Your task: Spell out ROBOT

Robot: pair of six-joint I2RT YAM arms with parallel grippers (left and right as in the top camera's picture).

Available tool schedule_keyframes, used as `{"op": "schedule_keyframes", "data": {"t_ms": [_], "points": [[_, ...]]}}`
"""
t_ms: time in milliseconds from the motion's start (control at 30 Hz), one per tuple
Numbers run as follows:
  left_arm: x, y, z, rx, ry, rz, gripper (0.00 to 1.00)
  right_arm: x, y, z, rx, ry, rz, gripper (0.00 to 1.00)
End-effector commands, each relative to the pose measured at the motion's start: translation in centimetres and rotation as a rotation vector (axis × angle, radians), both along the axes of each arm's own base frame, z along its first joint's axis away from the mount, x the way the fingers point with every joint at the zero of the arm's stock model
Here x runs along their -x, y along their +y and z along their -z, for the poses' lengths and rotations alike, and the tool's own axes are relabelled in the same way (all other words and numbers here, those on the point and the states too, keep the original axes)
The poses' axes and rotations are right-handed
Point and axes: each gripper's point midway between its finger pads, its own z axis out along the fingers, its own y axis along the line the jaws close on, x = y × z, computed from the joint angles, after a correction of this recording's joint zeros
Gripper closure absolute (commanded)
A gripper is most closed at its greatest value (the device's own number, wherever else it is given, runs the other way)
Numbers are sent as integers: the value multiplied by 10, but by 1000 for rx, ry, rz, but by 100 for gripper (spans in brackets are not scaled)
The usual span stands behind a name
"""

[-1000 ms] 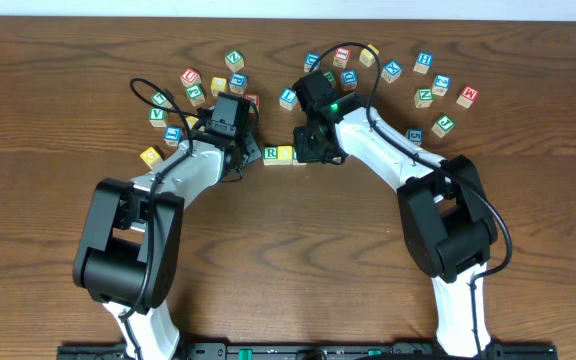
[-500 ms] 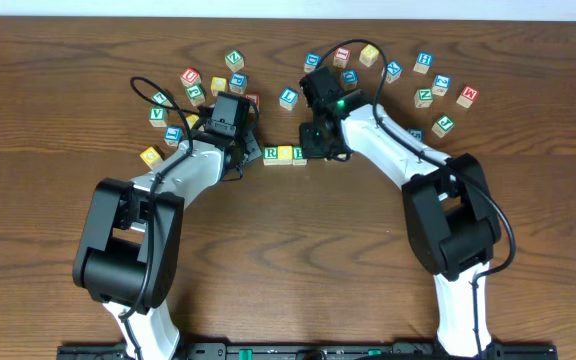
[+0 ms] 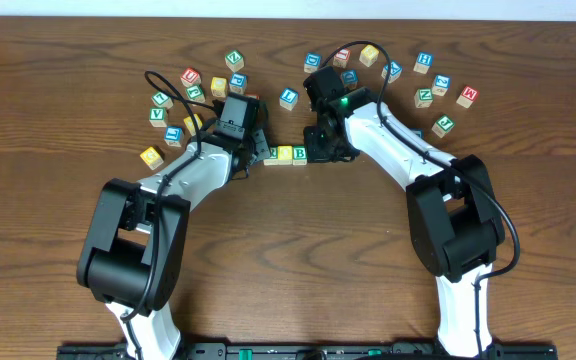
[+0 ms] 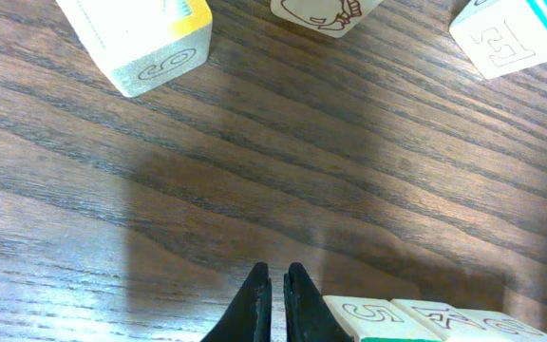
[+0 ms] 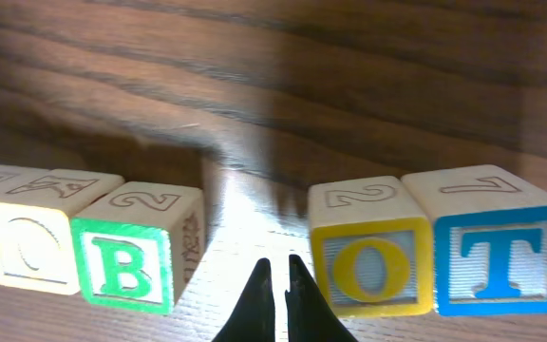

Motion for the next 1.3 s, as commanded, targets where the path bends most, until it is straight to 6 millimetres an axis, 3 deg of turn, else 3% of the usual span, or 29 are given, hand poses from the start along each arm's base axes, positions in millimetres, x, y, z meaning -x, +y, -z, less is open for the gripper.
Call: {"op": "schedule_keyframes", "data": {"t_ms": [0, 400, 600, 767, 1267], "points": [[0, 2, -6, -9, -15, 15, 92, -5, 11, -24, -66, -40, -55, 98], [0, -3, -3, 13, -11, 32, 93, 5, 13, -23, -70, -7, -103, 99], [1, -17, -6, 45, -24, 124, 93, 3, 11, -34, -64, -35, -129, 98], [2, -16, -3, 43, -16, 124, 93, 4, 8, -47, -63, -51, -126, 97], [9, -8, 5, 22, 31, 76, 93, 15, 16, -45, -57, -30, -141, 93]]}}
